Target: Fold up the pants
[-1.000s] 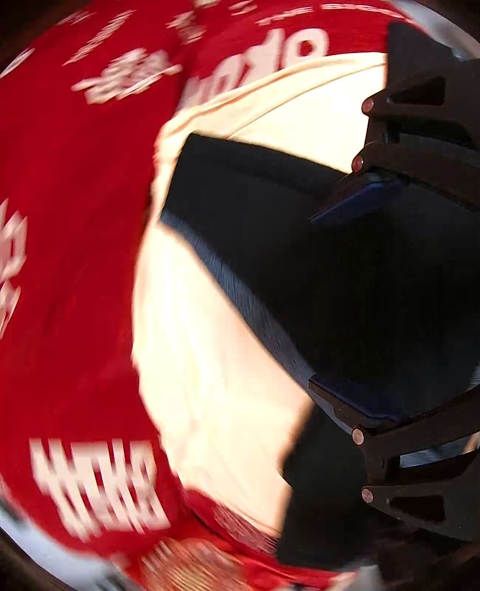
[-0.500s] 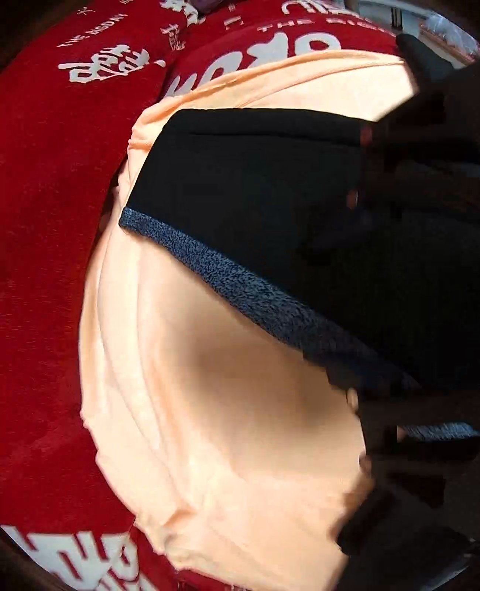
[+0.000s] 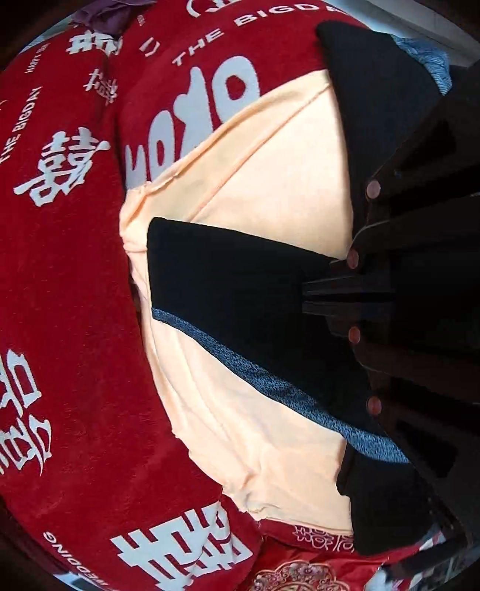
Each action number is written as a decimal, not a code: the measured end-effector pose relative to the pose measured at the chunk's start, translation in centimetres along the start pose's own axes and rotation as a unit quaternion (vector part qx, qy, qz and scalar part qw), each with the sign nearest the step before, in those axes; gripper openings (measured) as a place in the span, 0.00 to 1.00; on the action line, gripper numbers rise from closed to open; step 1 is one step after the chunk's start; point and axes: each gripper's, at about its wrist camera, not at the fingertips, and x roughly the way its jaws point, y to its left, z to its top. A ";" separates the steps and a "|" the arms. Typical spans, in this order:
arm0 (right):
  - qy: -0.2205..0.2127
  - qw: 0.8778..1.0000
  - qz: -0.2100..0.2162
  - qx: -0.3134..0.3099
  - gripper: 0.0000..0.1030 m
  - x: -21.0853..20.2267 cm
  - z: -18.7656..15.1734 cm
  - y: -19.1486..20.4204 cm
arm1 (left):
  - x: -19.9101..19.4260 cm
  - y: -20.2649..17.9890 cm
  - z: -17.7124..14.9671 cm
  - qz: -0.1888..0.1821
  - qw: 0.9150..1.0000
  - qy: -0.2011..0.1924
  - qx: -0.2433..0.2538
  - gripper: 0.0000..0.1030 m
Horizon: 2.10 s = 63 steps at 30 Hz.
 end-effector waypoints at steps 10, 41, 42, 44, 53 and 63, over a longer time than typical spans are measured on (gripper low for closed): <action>0.098 0.992 -0.050 -0.062 0.87 7.3 0.7 9.5 | 0.0 0.7 0.1 -0.010 1.000 0.005 -0.007 0.13; -0.061 0.998 -0.006 -0.003 0.74 -5.4 -12.6 -4.3 | 0.0 -1.5 -0.6 0.024 0.999 0.001 0.033 0.13; -0.069 0.997 -0.011 -0.019 0.76 -5.7 -12.5 -3.6 | 0.1 -1.6 -0.7 0.025 0.999 0.000 0.033 0.13; -0.085 0.995 -0.018 -0.057 0.77 -6.3 -12.0 -1.9 | 0.1 -1.7 -0.9 0.027 0.999 -0.002 0.032 0.13; -0.074 0.976 -0.094 -0.185 0.81 -3.8 -7.4 5.0 | -0.2 -1.5 -1.0 0.025 0.999 -0.002 0.028 0.13; 0.037 0.967 -0.125 -0.220 0.68 5.6 -3.8 5.5 | 0.0 0.0 -0.6 -0.005 1.000 0.006 0.010 0.13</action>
